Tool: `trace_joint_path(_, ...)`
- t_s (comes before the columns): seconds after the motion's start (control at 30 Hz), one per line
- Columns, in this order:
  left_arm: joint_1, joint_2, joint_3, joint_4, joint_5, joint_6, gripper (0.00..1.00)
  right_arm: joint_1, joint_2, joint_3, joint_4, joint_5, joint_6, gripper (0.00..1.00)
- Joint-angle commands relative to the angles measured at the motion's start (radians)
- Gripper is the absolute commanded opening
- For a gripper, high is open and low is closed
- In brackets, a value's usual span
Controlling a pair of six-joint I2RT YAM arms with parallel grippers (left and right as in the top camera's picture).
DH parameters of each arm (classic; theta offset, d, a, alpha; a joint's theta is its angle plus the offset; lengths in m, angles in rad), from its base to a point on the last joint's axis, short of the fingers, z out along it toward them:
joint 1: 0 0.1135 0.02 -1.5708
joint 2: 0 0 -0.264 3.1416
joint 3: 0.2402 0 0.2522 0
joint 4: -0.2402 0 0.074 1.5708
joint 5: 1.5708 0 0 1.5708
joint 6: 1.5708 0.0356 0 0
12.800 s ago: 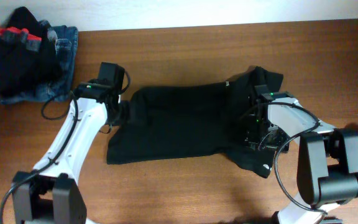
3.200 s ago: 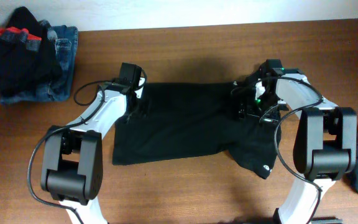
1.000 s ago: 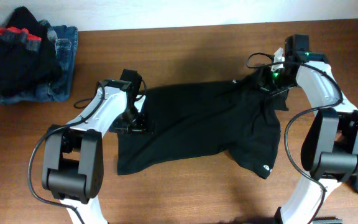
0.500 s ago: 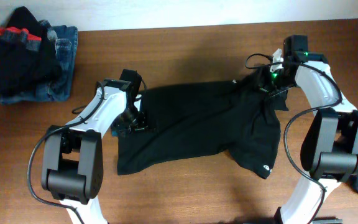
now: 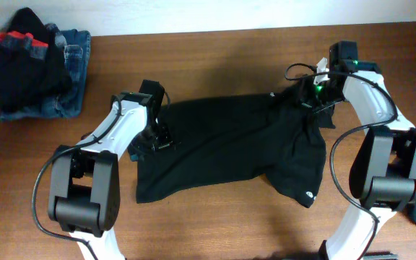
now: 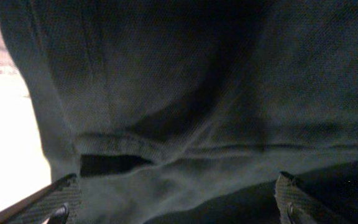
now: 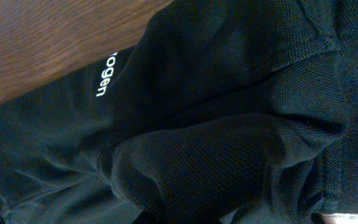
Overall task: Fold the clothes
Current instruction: 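Hold the shirt's top corners with both grippers, adjusting the left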
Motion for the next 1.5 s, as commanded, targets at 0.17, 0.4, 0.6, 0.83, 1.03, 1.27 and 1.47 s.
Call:
trace_joint_path(0.17, 0.003, -0.026, 0.009, 0.035, 0.002, -0.021, 0.99, 0.007, -0.021, 0.022, -0.01, -0.013, 0.005, 0.04)
trace_joint_path(0.4, 0.007, -0.026, -0.017, 0.027, 0.031, -0.063, 0.98, 0.007, -0.021, 0.022, -0.016, -0.013, 0.005, 0.04)
trace_joint_path(0.6, 0.019, -0.026, -0.074, 0.076, 0.032, -0.071, 0.98, 0.007, -0.021, 0.022, -0.016, -0.013, 0.005, 0.04)
trace_joint_path(0.83, 0.04, -0.026, -0.089, 0.123, 0.039, -0.059, 0.98, 0.007, -0.021, 0.022, -0.021, -0.013, 0.005, 0.04)
trace_joint_path(1.03, 0.041, -0.026, -0.089, 0.129, 0.039, -0.047, 0.95, 0.007, -0.021, 0.022, -0.023, -0.013, 0.005, 0.04)
trace_joint_path(1.27, 0.041, -0.026, -0.089, 0.153, 0.038, -0.046, 0.67, 0.007, -0.021, 0.022, -0.024, -0.012, 0.005, 0.04)
trace_joint_path(1.47, 0.045, -0.026, -0.089, 0.16, 0.016, -0.019, 0.25, 0.007, -0.021, 0.022, -0.024, -0.005, 0.004, 0.04)
